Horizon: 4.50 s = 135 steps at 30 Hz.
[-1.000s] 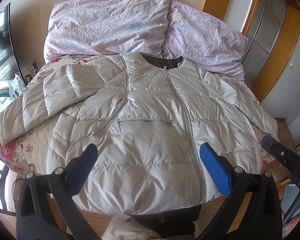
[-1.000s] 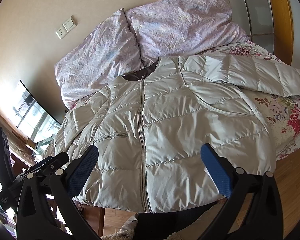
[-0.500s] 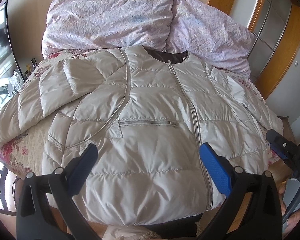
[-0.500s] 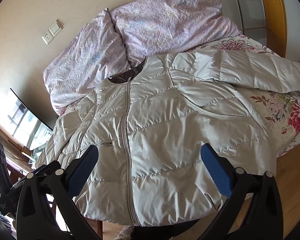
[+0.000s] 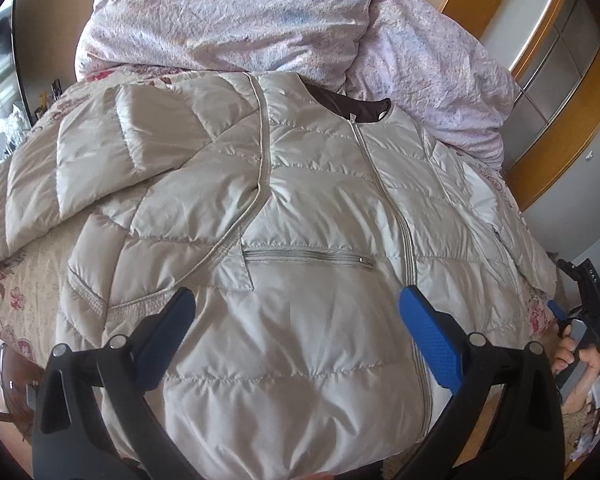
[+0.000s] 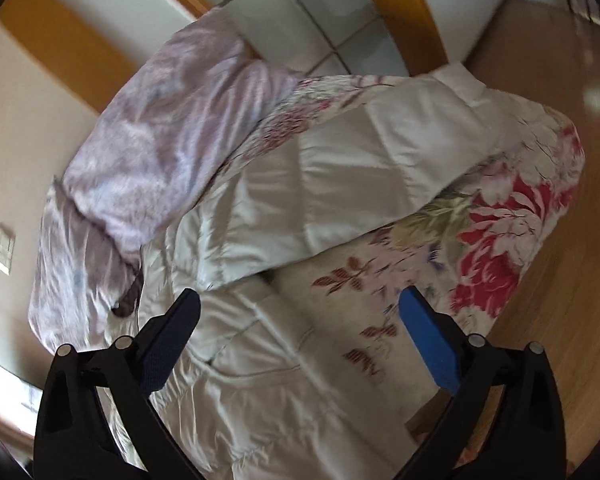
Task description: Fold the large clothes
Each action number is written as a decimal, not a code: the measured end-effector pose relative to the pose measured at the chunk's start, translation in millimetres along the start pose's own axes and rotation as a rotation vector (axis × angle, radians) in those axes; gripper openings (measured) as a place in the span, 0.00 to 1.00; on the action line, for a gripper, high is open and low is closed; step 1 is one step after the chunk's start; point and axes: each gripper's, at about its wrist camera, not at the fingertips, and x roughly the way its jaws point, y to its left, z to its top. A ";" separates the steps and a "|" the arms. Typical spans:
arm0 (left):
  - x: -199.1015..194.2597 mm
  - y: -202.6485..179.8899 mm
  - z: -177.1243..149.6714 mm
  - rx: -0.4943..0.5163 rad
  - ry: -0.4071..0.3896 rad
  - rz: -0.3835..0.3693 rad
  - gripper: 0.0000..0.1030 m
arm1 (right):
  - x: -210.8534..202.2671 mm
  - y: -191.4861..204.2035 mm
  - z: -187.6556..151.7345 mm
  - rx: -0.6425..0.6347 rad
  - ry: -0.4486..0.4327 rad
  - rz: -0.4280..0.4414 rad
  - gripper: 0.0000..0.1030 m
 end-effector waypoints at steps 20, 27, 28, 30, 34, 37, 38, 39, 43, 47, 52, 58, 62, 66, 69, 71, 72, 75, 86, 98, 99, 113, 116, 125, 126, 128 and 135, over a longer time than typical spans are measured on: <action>21.5 43.3 9.8 -0.159 -0.083 -0.168 0.98 | 52.9 -71.4 80.4 0.229 -0.075 -0.148 0.15; 11.2 63.2 10.9 -0.159 -0.204 -0.125 0.98 | 19.5 30.7 88.9 -0.131 -0.263 -0.255 0.10; 11.2 66.7 11.4 -0.165 -0.204 -0.127 0.98 | 15.7 49.2 87.3 -0.182 -0.284 -0.244 0.10; 12.4 76.4 10.4 -0.185 -0.196 -0.136 0.98 | 7.1 91.4 76.6 -0.302 -0.318 -0.205 0.10; 12.7 97.9 6.9 -0.252 -0.194 -0.167 0.98 | 7.2 169.8 46.7 -0.491 -0.320 -0.090 0.10; 4.0 110.7 4.4 -0.276 -0.241 -0.143 0.98 | 10.4 223.9 13.4 -0.611 -0.291 0.025 0.10; -0.8 114.6 3.0 -0.280 -0.268 -0.131 0.98 | 11.7 238.2 2.9 -0.641 -0.272 0.067 0.10; -5.8 118.7 1.8 -0.284 -0.293 -0.119 0.98 | 14.4 253.9 -9.4 -0.671 -0.243 0.119 0.10; -26.7 136.4 -3.5 -0.317 -0.398 -0.059 0.98 | 32.3 297.1 -55.4 -0.742 -0.097 0.280 0.09; -39.7 161.1 -10.4 -0.379 -0.429 -0.024 0.98 | 66.4 324.8 -112.2 -0.834 0.062 0.342 0.09; -45.0 189.3 -18.1 -0.450 -0.411 -0.011 0.98 | 119.4 329.7 -191.7 -1.000 0.235 0.248 0.10; -54.9 209.1 -30.2 -0.475 -0.442 0.082 0.98 | 137.2 310.2 -284.6 -1.414 0.171 -0.001 0.15; -56.7 224.0 -33.6 -0.516 -0.450 0.092 0.98 | 114.6 307.9 -292.8 -1.500 0.171 0.062 0.45; -57.3 232.6 -35.0 -0.540 -0.462 0.119 0.98 | 94.0 317.8 -264.5 -1.307 0.222 0.235 0.63; -59.9 237.1 -39.0 -0.556 -0.478 0.139 0.98 | 96.5 326.1 -242.5 -1.185 0.134 0.209 0.53; -62.0 241.2 -41.8 -0.574 -0.487 0.147 0.98 | 110.7 330.1 -232.7 -1.143 0.086 0.140 0.50; -62.8 243.7 -43.0 -0.584 -0.490 0.145 0.98 | 120.4 332.2 -233.3 -1.142 0.074 0.108 0.49; -62.4 254.7 -45.8 -0.637 -0.482 0.111 0.98 | 158.4 334.1 -263.0 -1.230 0.196 0.013 0.49; -49.2 312.7 -54.9 -0.986 -0.467 -0.077 0.84 | 125.7 317.0 -239.7 -1.069 0.321 0.129 0.68; -54.4 358.9 -59.1 -1.162 -0.503 -0.017 0.46 | 79.6 292.0 -205.0 -0.983 0.343 0.231 0.72; -54.1 360.8 -59.9 -1.169 -0.500 -0.011 0.43 | 77.8 290.6 -203.3 -0.981 0.340 0.234 0.73; -119.8 308.1 20.1 -0.856 -0.588 0.114 0.08 | 49.4 247.4 -148.3 -0.896 0.248 0.227 0.75; -141.3 263.0 56.0 -0.708 -0.636 0.095 0.08 | 43.2 232.6 -131.9 -0.870 0.222 0.220 0.76; -123.7 91.6 128.6 -0.285 -0.607 -0.153 0.08 | 38.8 193.9 -99.2 -0.796 0.190 0.188 0.77; -115.8 77.0 130.2 -0.257 -0.588 -0.184 0.08 | 38.9 189.1 -95.3 -0.785 0.188 0.182 0.77; -95.3 45.1 133.4 -0.198 -0.538 -0.245 0.08 | 38.6 180.8 -88.4 -0.768 0.182 0.170 0.77; -3.9 -43.4 123.0 -0.045 -0.323 -0.336 0.08 | 40.5 165.8 -74.7 -0.743 0.170 0.139 0.77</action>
